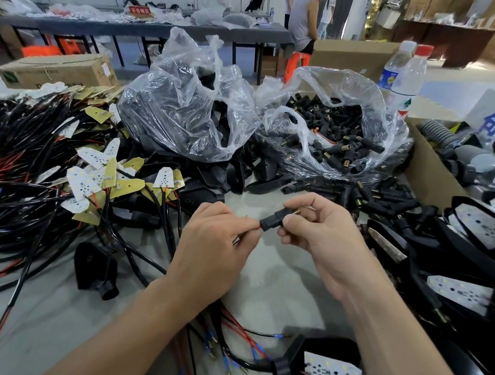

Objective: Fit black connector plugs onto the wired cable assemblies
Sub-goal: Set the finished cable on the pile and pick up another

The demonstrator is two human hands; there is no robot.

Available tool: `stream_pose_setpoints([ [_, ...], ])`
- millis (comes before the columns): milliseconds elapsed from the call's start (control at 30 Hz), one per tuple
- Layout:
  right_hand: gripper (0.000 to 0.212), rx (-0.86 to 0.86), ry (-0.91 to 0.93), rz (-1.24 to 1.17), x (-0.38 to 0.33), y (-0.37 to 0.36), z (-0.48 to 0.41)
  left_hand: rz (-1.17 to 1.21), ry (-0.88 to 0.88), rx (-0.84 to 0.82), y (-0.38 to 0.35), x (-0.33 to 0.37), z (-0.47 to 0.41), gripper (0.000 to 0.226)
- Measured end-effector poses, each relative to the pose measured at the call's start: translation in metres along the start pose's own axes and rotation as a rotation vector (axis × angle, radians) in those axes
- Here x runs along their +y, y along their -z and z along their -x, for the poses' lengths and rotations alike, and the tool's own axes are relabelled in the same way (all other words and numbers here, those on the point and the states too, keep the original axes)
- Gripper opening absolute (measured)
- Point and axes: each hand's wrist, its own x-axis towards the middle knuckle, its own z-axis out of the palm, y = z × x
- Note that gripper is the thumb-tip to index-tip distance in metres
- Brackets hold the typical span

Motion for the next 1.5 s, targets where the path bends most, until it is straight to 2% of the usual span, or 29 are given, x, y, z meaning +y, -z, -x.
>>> stream_pose_setpoints([
  [33, 0.021, -0.006, -0.009, -0.004, 0.001, -0.002, 0.0, 0.025, 0.068, -0.001, 0.0, 0.0, 0.001, 0.013],
  [100, 0.02, -0.01, -0.022, -0.013, 0.001, -0.004, 0.001, 0.08, 0.243, -0.06, 0.002, -0.001, 0.001, 0.041],
  [167, 0.021, 0.015, -0.03, -0.035, -0.001, -0.003, 0.001, 0.086, 0.319, -0.128, 0.003, -0.004, -0.001, 0.059],
  [233, 0.022, 0.051, -0.037, -0.095, -0.002, -0.001, 0.0, 0.107, 0.338, -0.171, 0.003, -0.007, -0.003, 0.051],
  [333, 0.022, 0.088, -0.045, -0.179, -0.003, 0.003, -0.001, 0.176, 0.358, -0.214, 0.004, -0.009, -0.005, 0.014],
  [467, 0.024, 0.068, -0.049, -0.17, -0.004, 0.005, -0.001, 0.199, 0.358, -0.199, 0.002, -0.012, -0.003, 0.02],
  [567, 0.028, -0.018, -0.004, 0.033, -0.002, 0.001, 0.003, 0.152, 0.288, -0.221, 0.0, -0.008, -0.001, 0.009],
  [667, 0.028, -0.011, 0.027, 0.121, -0.001, -0.004, 0.004, 0.157, 0.252, -0.241, 0.0, -0.007, 0.0, 0.003],
  [800, 0.024, 0.066, 0.022, 0.041, -0.003, -0.001, 0.005, 0.213, 0.365, -0.173, 0.002, -0.009, -0.003, 0.018],
  [967, 0.025, -0.01, -0.046, -0.105, -0.008, 0.0, 0.005, 0.215, 0.36, -0.164, 0.003, -0.01, -0.002, 0.023],
  [1067, 0.028, 0.028, -0.062, -0.153, -0.011, -0.001, 0.006, 0.219, 0.359, -0.148, 0.002, -0.008, -0.002, 0.021],
  [1133, 0.025, 0.072, -0.04, -0.079, -0.01, -0.001, 0.006, 0.202, 0.355, -0.137, 0.002, -0.006, -0.002, 0.019],
  [1233, 0.024, 0.061, 0.001, 0.063, -0.008, -0.007, 0.007, 0.174, 0.341, -0.157, 0.004, -0.004, 0.0, 0.048],
  [1267, 0.024, 0.029, 0.01, 0.092, -0.008, -0.009, 0.008, 0.188, 0.341, -0.169, 0.006, -0.002, 0.0, 0.052],
  [1367, 0.024, -0.008, 0.069, 0.242, -0.007, -0.011, 0.009, 0.248, 0.337, -0.198, 0.007, 0.0, 0.0, 0.045],
  [1500, 0.024, 0.166, 0.184, 0.276, -0.009, 0.0, 0.005, 0.21, 0.4, -0.204, 0.005, -0.002, -0.001, 0.04],
])
